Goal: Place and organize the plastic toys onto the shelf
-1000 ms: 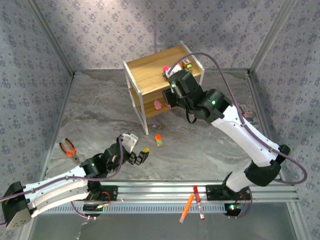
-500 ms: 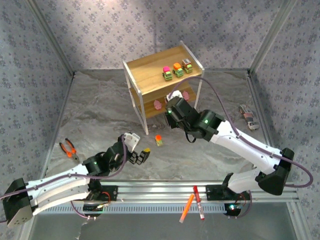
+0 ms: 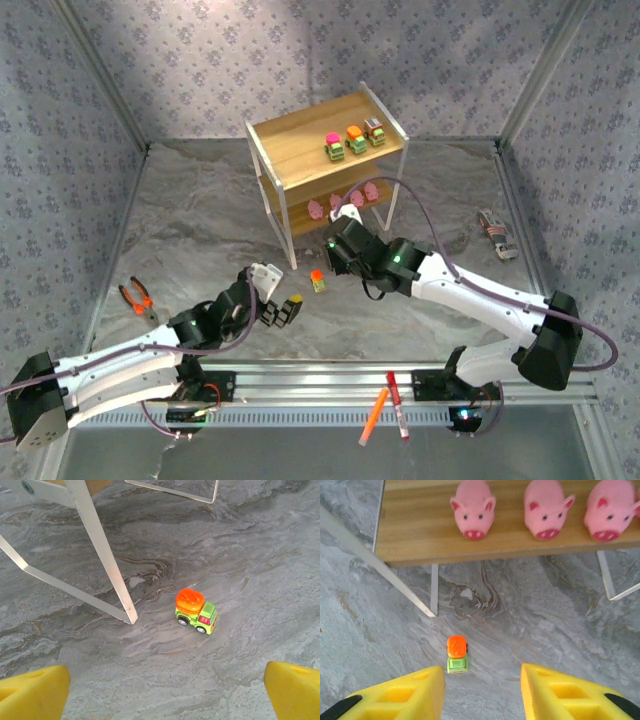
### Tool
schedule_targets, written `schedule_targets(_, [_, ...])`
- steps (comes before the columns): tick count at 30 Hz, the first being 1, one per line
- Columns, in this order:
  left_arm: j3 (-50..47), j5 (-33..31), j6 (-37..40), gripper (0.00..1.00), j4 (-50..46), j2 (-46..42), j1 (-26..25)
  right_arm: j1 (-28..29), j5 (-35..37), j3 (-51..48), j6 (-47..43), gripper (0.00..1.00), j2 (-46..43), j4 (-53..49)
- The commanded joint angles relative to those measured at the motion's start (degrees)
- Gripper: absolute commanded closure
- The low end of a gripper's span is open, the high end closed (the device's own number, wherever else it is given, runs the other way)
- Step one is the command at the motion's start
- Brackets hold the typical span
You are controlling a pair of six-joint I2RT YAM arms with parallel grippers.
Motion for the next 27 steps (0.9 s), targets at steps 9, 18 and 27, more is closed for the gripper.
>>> schedule_targets(9, [2.1,-1.22,-0.3,0.01,-0.65,0.21,0.05,0.93,-3.29,-6.71,4.99,0.54,3.68,8.92])
schedule_targets(18, [2.11,-2.37,-0.44,0.0,-1.09,0.03,0.14,2.21,-3.24,-11.34,7.02,0.54,7.89,16.18])
schedule_targets(27, [2.21,-2.55,-0.61,0.01,-1.18,0.29,0.23,3.61,-2.93,-13.23,9.83,0.51,13.57,21.31])
